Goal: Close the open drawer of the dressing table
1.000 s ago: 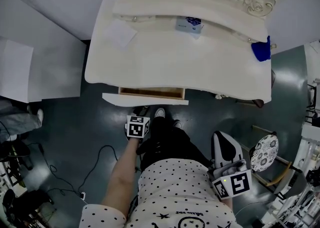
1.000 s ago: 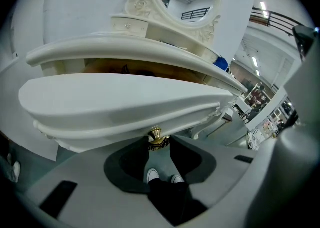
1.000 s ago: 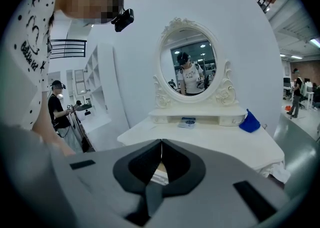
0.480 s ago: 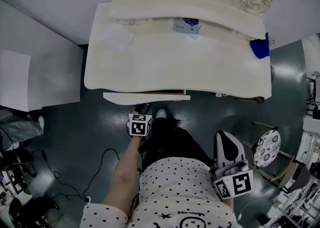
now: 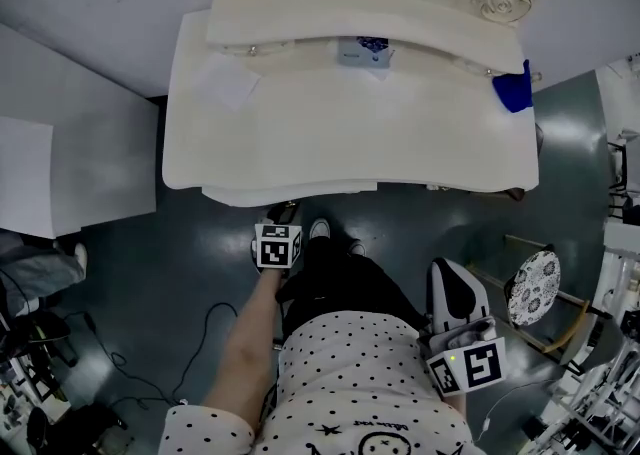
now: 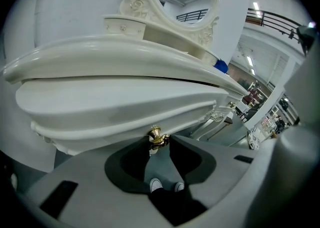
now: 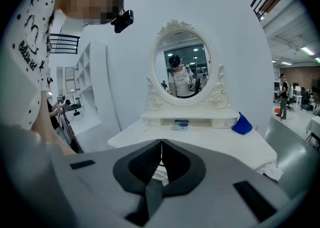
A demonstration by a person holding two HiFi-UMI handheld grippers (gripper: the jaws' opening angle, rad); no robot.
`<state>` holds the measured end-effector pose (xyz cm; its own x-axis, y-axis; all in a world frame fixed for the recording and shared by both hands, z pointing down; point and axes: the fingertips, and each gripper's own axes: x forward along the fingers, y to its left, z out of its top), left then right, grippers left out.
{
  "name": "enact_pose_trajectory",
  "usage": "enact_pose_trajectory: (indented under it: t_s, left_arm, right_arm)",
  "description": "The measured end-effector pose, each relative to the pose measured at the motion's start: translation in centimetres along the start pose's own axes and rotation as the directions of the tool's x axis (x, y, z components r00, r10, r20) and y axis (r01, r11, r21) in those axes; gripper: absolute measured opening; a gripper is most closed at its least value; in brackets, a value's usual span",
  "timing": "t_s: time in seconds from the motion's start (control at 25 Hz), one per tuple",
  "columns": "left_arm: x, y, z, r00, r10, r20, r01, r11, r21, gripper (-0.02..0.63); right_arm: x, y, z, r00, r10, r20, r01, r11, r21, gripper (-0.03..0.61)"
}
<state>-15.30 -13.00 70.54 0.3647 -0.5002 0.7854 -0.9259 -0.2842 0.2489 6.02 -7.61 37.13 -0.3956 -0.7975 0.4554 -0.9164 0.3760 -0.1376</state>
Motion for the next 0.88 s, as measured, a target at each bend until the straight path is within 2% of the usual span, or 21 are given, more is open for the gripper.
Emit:
enact_pose_trajectory:
  t_s: [0.88]
  left_arm:
    - [1.4, 0.8, 2.3, 1.0, -0.02, 0.019, 0.02, 1.0, 0.003, 0.133]
  right_arm:
    - [1.4, -0.4, 0.6, 1.0, -0.023, -0.004, 0.023, 1.0, 0.004, 0.009]
